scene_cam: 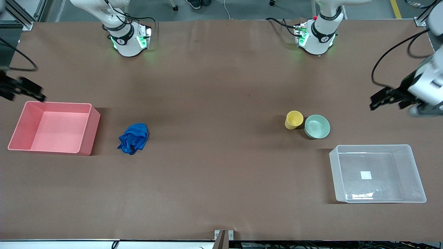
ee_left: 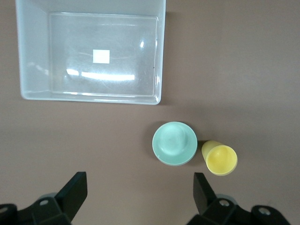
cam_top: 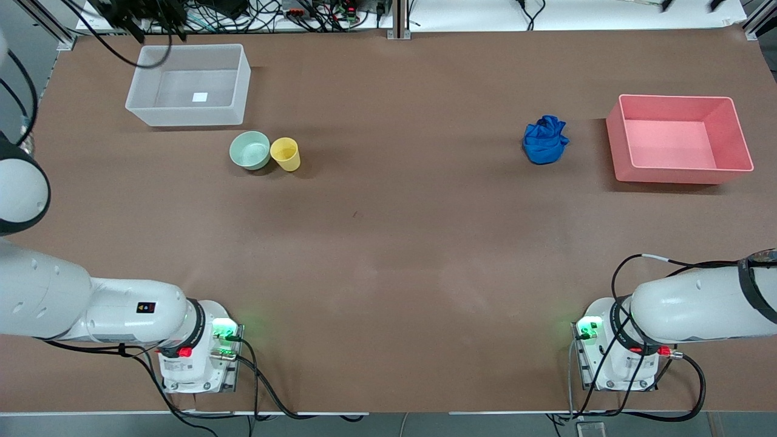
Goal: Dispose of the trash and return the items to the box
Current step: 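Reach the right gripper to the blue cloth while the left gripper reaches the bowl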
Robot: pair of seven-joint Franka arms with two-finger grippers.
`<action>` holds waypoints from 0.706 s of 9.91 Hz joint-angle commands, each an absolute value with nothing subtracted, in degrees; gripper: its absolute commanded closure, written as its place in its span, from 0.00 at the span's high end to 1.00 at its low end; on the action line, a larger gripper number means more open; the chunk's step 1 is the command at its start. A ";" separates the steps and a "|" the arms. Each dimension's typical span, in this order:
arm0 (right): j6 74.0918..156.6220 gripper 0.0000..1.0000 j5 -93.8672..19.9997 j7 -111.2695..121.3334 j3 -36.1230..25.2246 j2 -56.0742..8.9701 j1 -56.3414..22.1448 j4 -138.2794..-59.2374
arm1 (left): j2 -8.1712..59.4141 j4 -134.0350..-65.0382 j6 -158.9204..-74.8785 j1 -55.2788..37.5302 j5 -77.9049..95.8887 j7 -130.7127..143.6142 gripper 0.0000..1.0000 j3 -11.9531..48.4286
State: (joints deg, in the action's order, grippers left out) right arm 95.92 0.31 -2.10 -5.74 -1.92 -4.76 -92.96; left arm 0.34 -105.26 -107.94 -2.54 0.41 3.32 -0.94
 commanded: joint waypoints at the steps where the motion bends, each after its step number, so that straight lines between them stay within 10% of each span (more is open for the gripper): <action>1: 105.77 1.00 0.26 -5.62 -5.89 -6.47 -9.30 -101.92 | 0.25 -120.27 -122.62 -2.37 -0.18 2.46 1.00 -0.79; 7: 139.70 1.00 0.26 -5.63 -5.89 -25.81 -12.04 -115.75 | 19.59 -132.18 -155.37 -2.81 -0.26 2.37 0.96 -0.18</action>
